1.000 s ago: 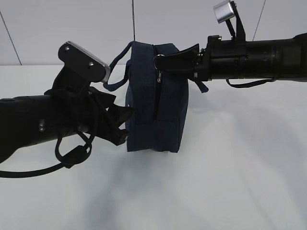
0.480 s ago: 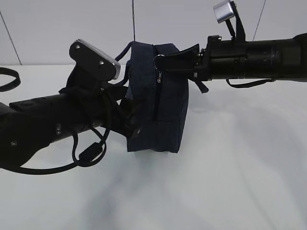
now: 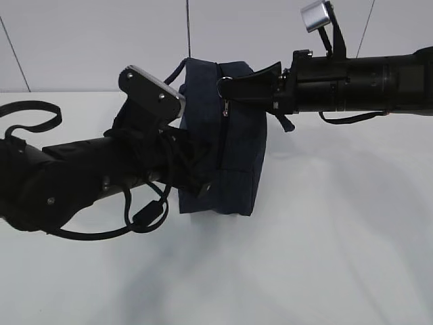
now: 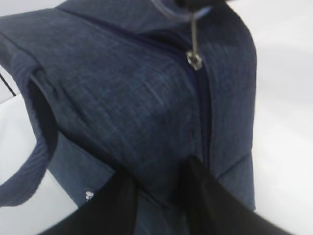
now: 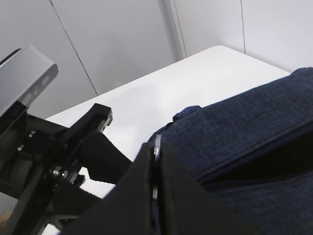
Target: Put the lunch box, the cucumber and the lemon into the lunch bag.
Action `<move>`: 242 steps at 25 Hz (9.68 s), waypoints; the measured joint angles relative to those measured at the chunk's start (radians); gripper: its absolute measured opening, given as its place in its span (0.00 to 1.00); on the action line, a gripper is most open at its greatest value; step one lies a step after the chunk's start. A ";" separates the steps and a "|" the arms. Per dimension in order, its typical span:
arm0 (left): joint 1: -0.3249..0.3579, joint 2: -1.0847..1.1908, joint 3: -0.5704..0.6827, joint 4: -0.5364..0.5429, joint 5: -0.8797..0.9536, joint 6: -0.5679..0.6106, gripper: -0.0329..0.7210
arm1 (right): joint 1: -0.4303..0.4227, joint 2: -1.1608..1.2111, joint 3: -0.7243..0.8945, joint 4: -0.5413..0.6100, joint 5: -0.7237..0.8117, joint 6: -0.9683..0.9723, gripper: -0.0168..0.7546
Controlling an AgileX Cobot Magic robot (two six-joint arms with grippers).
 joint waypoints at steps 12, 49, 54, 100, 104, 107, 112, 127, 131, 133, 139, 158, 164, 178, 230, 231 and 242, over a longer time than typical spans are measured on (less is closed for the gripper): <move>0.000 0.015 -0.032 -0.062 0.083 -0.014 0.04 | 0.000 0.000 0.000 0.000 -0.021 0.004 0.03; -0.037 -0.167 -0.032 -0.076 0.480 -0.016 0.04 | 0.004 0.000 -0.171 -0.004 -0.342 0.026 0.03; -0.037 -0.207 -0.021 -0.074 0.540 -0.016 0.04 | 0.008 0.042 -0.212 -0.004 -0.352 0.025 0.03; 0.170 -0.314 -0.579 -0.084 1.394 -0.152 0.53 | 0.009 0.210 -0.361 0.002 -0.207 0.103 0.03; 0.176 -0.154 -0.797 -0.093 1.602 -0.196 0.53 | 0.009 0.210 -0.361 0.002 -0.199 0.105 0.03; 0.176 -0.047 -0.916 -0.108 1.692 -0.250 0.53 | 0.009 0.210 -0.361 0.001 -0.199 0.105 0.03; 0.176 0.069 -1.045 -0.123 1.748 -0.301 0.53 | 0.009 0.212 -0.361 0.001 -0.192 0.105 0.03; 0.176 0.211 -1.089 -0.168 1.723 -0.319 0.53 | 0.009 0.212 -0.362 -0.001 -0.192 0.105 0.03; 0.176 0.243 -1.089 -0.172 1.704 -0.320 0.53 | 0.009 0.212 -0.362 -0.001 -0.189 0.110 0.03; 0.176 0.255 -1.089 -0.172 1.702 -0.320 0.51 | 0.009 0.212 -0.362 -0.001 -0.187 0.110 0.03; 0.176 0.281 -1.089 -0.131 1.731 -0.302 0.13 | 0.009 0.212 -0.362 -0.003 -0.185 0.117 0.03; 0.176 0.185 -1.089 -0.079 1.764 -0.205 0.03 | 0.009 0.212 -0.364 0.005 -0.203 0.117 0.03; 0.176 0.135 -1.085 -0.101 1.772 -0.192 0.03 | 0.009 0.212 -0.364 0.018 -0.205 0.117 0.03; 0.133 0.085 -1.083 -0.120 1.774 -0.188 0.03 | 0.009 0.212 -0.368 0.032 -0.256 0.097 0.03; 0.095 -0.054 -1.075 -0.129 1.774 -0.188 0.03 | -0.026 0.272 -0.435 0.029 -0.168 0.099 0.18; 0.093 -0.043 -1.075 -0.129 1.774 -0.188 0.03 | -0.031 0.274 -0.435 0.024 -0.185 0.102 0.23; 0.092 0.068 -1.082 -0.127 1.779 -0.182 0.03 | -0.179 0.220 -0.482 0.014 -0.226 0.284 0.51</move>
